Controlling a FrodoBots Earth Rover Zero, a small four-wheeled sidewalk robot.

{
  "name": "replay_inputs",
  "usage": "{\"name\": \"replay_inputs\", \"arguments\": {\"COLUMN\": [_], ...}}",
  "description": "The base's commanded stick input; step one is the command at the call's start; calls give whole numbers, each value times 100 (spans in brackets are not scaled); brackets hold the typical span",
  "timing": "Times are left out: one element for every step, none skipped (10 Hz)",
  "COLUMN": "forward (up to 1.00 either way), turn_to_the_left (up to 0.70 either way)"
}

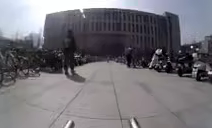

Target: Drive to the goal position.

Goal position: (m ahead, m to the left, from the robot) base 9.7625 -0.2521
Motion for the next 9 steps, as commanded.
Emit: {"name": "replay_inputs", "arguments": {"forward": [100, 100, 100, 100, 100, 100, 100, 100, 100], "turn_to_the_left": [27, 27, 27, 27, 27, 17, 0, 0, 0]}}
